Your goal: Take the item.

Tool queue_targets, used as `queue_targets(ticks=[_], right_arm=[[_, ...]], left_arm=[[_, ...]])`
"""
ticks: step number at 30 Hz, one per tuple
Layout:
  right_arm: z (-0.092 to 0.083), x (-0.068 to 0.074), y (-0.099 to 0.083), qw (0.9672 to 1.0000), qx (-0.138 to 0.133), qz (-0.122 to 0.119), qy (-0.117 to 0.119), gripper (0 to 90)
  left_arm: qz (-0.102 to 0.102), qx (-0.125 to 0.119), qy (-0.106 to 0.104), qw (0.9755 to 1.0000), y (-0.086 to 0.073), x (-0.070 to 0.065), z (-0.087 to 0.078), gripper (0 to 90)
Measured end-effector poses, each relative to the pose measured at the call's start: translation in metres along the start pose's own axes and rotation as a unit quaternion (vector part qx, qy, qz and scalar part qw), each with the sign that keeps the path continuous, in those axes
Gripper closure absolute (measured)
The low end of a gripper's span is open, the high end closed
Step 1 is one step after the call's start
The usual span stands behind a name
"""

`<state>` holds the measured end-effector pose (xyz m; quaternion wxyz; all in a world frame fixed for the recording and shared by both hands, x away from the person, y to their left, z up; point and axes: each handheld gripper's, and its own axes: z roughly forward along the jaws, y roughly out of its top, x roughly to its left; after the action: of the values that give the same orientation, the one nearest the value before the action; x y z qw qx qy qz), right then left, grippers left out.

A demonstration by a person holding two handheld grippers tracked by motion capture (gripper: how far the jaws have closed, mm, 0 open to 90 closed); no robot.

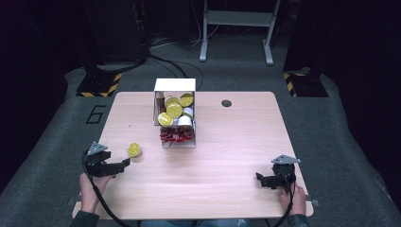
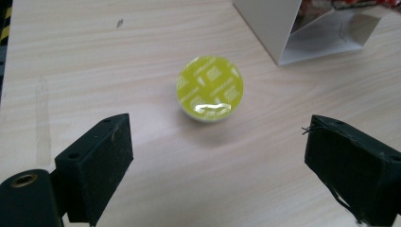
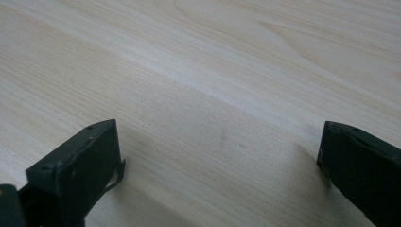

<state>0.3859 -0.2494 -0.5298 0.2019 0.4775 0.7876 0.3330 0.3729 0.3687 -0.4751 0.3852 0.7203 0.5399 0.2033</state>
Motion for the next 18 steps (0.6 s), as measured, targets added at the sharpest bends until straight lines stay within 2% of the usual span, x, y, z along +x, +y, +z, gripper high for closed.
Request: queue_targets(ticks=[3, 4, 5, 6, 8, 13, 18], right_arm=[[0.0, 0.0, 0.0, 1.0, 0.0, 0.0, 0.0, 0.0], [0.0, 0.0, 0.0, 1.0, 0.0, -0.001, 0.0, 0.0], [0.0, 0.0, 0.0, 1.0, 0.0, -0.001, 0.0, 0.0], [0.0, 0.0, 0.0, 1.0, 0.0, 0.0, 0.0, 0.0], [0.0, 0.0, 0.0, 1.0, 0.0, -0.001, 0.0, 0.0], [0.0, 0.0, 0.0, 1.0, 0.001, -0.001, 0.001, 0.0], [0.0, 0.0, 0.0, 1.0, 0.001, -0.001, 0.001, 0.0]], left_arm=[[-0.001, 0.004, 0.006, 1.0, -0.009, 0.002, -0.002, 7.0], [-0.005, 0.004, 0.01, 0.9999, -0.017, 0.005, -0.003, 6.8], [-0.005, 0.004, 0.01, 0.9999, -0.017, 0.005, -0.003, 6.5], [-0.008, 0.007, 0.017, 0.9998, -0.026, 0.009, -0.004, 6.3], [-0.008, 0.02, 0.024, 0.9995, -0.033, 0.012, -0.005, 6.0], [-0.011, 0.026, 0.046, 0.9986, -0.049, 0.018, -0.004, 5.4], [0.005, 0.038, 0.067, 0.9971, -0.06, 0.021, 0.001, 4.8]])
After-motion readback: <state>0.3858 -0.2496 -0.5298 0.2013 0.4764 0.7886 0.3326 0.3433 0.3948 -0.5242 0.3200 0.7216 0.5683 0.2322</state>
